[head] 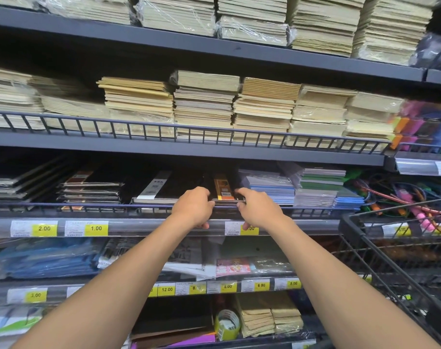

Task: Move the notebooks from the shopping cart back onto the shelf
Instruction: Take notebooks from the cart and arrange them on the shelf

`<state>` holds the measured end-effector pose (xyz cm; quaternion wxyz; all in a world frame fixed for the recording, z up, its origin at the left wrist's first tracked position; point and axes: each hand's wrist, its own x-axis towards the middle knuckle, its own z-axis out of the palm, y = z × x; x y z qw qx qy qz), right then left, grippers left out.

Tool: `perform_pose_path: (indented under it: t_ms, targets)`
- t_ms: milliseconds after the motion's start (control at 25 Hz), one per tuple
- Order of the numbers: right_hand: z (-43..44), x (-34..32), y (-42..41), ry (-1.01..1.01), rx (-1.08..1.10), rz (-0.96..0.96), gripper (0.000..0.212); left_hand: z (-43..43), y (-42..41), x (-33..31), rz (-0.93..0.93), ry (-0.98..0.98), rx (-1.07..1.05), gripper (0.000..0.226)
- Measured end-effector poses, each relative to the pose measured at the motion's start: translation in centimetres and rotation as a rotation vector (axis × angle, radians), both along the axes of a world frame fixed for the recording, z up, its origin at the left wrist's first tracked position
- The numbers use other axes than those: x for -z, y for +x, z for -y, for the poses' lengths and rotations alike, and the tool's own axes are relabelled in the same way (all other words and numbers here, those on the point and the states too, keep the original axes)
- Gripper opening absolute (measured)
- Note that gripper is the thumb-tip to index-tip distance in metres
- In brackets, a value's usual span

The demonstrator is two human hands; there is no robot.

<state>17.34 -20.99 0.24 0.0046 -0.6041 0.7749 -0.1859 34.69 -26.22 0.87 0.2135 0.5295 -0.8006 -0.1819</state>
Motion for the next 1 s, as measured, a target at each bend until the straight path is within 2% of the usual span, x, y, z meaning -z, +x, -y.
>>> perform_pose_path:
  t_ms: [200, 440, 680, 840, 1000]
  targets:
    - [0.3, -0.4, 0.8, 0.049, 0.044, -0.006, 0.039, -0.4, -0.6, 0.2, 0.199, -0.140, -0.022, 0.015]
    - [0.1, -0.2, 0.0, 0.032, 0.023, 0.047, 0.047, 0.4, -0.8, 0.3, 0.097, -0.067, -0.005, 0.027]
    - [0.5, -0.2, 0.5, 0.007, 0.023, -0.003, 0.037, -0.6, -0.1, 0.2, 0.216, -0.204, -0.011, 0.017]
    - [0.0, 0.0, 1.3, -0.181, 0.134, -0.134, 0.028, -1.9, 2.4, -1.0, 0.213, -0.417, -0.042, 0.028]
    - [-0.9, -0.1, 2.4, -0.320, 0.064, -0.079, 0.025, -0.4, 8.1, -1.1, 0.109, -0.453, -0.176, 0.037]
